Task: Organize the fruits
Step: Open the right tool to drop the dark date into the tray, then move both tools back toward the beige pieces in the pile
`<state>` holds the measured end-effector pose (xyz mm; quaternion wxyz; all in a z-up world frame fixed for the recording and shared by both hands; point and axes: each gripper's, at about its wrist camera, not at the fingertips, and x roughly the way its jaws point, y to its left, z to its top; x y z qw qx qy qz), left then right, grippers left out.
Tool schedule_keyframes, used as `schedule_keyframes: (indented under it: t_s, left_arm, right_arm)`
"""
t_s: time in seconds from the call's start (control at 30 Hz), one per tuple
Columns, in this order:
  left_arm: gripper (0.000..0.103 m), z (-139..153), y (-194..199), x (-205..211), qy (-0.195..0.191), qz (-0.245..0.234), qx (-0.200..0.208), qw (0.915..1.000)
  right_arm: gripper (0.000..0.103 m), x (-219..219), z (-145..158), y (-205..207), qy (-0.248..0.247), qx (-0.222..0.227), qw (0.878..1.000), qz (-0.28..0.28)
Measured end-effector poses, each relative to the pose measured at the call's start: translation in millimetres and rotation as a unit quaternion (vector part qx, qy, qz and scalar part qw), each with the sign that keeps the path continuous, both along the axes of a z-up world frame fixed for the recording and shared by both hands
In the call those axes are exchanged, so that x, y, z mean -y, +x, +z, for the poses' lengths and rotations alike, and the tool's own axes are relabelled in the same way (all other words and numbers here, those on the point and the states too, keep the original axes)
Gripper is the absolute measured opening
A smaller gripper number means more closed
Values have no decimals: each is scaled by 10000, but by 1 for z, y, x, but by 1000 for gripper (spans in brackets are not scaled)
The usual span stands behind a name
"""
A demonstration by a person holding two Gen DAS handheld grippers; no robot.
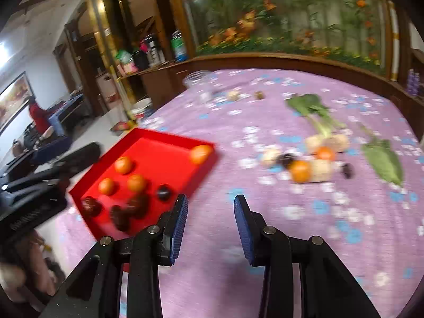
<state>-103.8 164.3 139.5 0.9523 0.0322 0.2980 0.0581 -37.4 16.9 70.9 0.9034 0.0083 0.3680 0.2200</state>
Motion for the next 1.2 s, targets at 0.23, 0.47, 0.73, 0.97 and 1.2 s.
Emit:
schedule_keyframes:
  t_s: [0.23, 0.47, 0.73, 0.97, 1.2]
  left_arm:
    - [74, 55, 0, 20, -343, -634, 310, 9969]
    - [83, 69, 44, 48, -496, -1032, 249, 9931]
    - [34, -30, 116, 68, -1230, -1258, -1171, 9774]
    - [34, -83, 154, 77, -1455, -1184, -1590, 9693]
    - [33, -107, 178, 101, -1430, -1439, -1741, 9636]
  right_arm:
    - [40, 108, 70, 6, -524, 876, 9883, -1131]
    - [40, 175, 119, 15, -44, 1202, 9769, -1766]
    - [40, 115, 1, 63, 308, -172, 9956, -869]
    - [40, 105, -40, 104, 336, -456, 9946, -874]
    - [40, 96, -65, 125, 363, -673, 9944, -727]
